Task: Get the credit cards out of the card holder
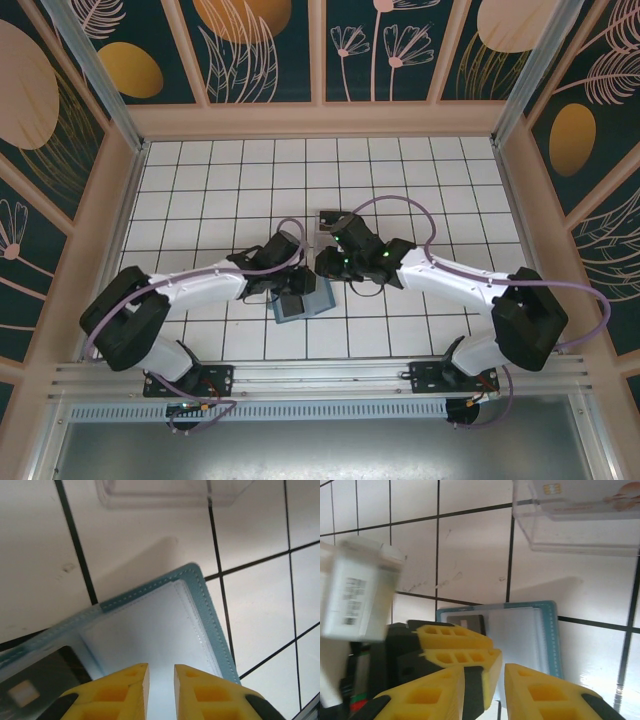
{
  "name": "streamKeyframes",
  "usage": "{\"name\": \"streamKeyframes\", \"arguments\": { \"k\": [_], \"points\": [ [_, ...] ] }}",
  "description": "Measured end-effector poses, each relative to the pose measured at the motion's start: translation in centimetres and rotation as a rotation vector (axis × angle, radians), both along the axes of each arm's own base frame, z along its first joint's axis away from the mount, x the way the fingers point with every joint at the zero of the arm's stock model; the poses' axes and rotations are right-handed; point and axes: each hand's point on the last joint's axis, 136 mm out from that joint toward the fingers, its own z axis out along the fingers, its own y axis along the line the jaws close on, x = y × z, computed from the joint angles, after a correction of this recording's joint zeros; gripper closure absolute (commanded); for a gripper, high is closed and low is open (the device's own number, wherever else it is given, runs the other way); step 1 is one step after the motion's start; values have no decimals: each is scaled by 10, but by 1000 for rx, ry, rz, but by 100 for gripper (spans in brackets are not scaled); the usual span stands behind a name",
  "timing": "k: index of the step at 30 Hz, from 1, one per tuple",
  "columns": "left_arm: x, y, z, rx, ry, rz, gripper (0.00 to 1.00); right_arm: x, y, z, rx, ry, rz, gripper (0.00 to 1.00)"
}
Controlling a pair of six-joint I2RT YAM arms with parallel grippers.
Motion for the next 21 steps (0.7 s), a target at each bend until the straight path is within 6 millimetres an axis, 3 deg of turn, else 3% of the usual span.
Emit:
{"name": "streamKeyframes", "arguments": {
  "k": [6,14,21],
  "points": [
    [2,22,18,7,-58,76,78,-7,16,-20,13,63,75,72],
    [-17,58,-7,75,-1,153,78,-11,41,-41,25,135,171,72],
    [-31,72,-21,95,39,180,78,-14,60,-56,39,171,233,73]
  ]
}}
